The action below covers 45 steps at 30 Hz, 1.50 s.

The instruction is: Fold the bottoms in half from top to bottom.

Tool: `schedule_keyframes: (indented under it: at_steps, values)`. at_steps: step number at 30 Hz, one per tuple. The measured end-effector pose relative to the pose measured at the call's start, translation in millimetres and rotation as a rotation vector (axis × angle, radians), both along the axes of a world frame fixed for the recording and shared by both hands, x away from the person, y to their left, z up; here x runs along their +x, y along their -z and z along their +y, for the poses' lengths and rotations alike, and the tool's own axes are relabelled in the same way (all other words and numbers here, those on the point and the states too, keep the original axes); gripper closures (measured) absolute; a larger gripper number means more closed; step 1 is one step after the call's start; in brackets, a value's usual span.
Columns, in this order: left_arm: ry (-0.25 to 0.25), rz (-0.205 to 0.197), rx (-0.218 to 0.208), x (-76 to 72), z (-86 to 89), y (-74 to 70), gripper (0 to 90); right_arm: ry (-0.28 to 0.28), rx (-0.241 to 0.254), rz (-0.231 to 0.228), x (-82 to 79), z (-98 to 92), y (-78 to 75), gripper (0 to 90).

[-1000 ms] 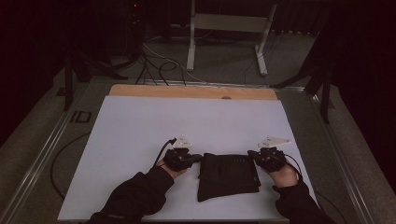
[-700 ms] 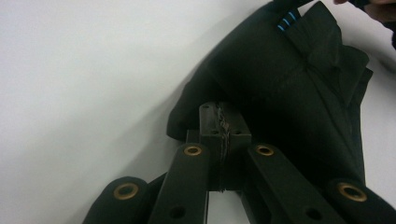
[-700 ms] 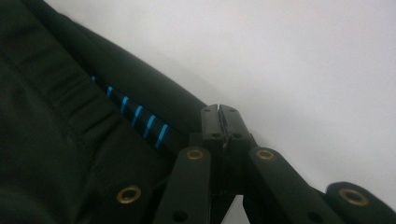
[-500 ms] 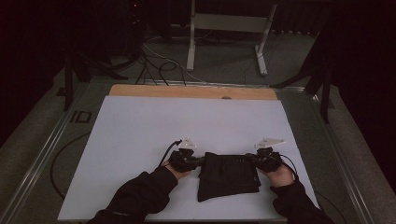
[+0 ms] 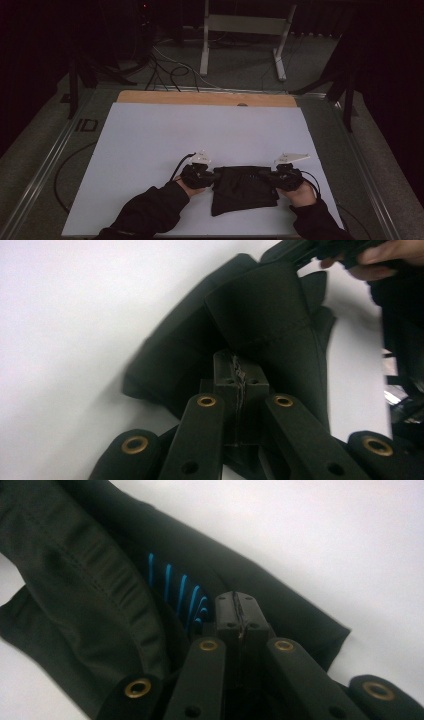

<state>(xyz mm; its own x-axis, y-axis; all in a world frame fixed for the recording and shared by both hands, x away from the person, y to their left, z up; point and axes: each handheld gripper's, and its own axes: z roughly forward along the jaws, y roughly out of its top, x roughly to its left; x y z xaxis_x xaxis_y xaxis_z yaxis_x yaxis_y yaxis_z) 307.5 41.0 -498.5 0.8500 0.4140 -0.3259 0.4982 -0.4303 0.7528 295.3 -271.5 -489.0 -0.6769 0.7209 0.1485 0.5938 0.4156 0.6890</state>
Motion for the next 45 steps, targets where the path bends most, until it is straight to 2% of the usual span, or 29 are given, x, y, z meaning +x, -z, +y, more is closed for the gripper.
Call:
schedule_keyframes:
  at_steps: [5,7,9,13,18,23,24,26,28,30,33,36,39,44,45]
  values:
    - [0.058,0.008,-0.023,-9.9,1.7,-1.3,89.7,-0.02,0.021,0.007,-11.0,3.1,-2.8,89.9]
    - [0.081,0.006,-0.021,-14.8,2.1,-1.5,89.7,-0.032,0.014,0.005,-16.8,4.3,-3.8,89.9]
    - [0.107,0.004,-0.022,-19.7,2.5,-1.9,89.7,-0.037,0.029,0.012,-23.9,5.4,-5.0,89.9]
    - [0.16,-0.007,-0.008,-29.6,3.1,-2.4,89.6,-0.064,0.053,0.019,-40.1,7.5,-8.5,89.9]
    - [0.228,-0.022,0.03,-43.8,4.9,0.4,89.6,-0.111,0.056,0.007,-62.0,11.0,-13.5,89.8]
    - [0.283,-0.005,0.053,-51.9,6.0,4.6,89.5,-0.107,0.088,-0.009,-76.9,7.7,-19.8,89.8]
    - [0.288,-0.016,0.062,-53.0,6.1,4.0,89.4,-0.103,0.092,-0.014,-78.6,6.8,-20.9,89.8]
    - [0.284,-0.024,0.053,-53.5,6.1,1.1,89.3,-0.087,0.102,-0.026,-80.0,4.7,-23.1,89.8]
    - [0.27,-0.042,0.042,-54.3,5.3,-3.3,85.2,-0.081,0.102,-0.039,-79.6,2.3,-26.1,89.8]
    - [0.264,-0.065,0.03,-55.6,3.5,-6.9,82.8,-0.058,0.096,-0.071,-78.6,0.7,-29.3,89.7]
    - [0.241,-0.074,0.019,-55.7,0.6,-8.4,81.6,-0.035,0.08,-0.088,-74.4,-3.0,-29.9,89.8]
    - [0.218,-0.069,0.013,-53.2,-2.3,-6.5,81.7,-0.03,0.063,-0.073,-67.5,-2.5,-22.9,89.8]
    - [0.213,-0.061,0.021,-52.4,-5.9,-3.8,83.0,-0.023,0.026,-0.067,-58.4,0.5,-16.9,89.8]
    - [0.232,-0.041,0.044,-54.1,-12.9,5.7,85.5,-0.039,0.017,-0.028,-54.9,1.1,-6.1,89.8]
    - [0.233,-0.035,0.046,-53.9,-13.2,7.4,85.5,-0.033,0.027,-0.013,-55.0,1.3,-4.2,89.9]
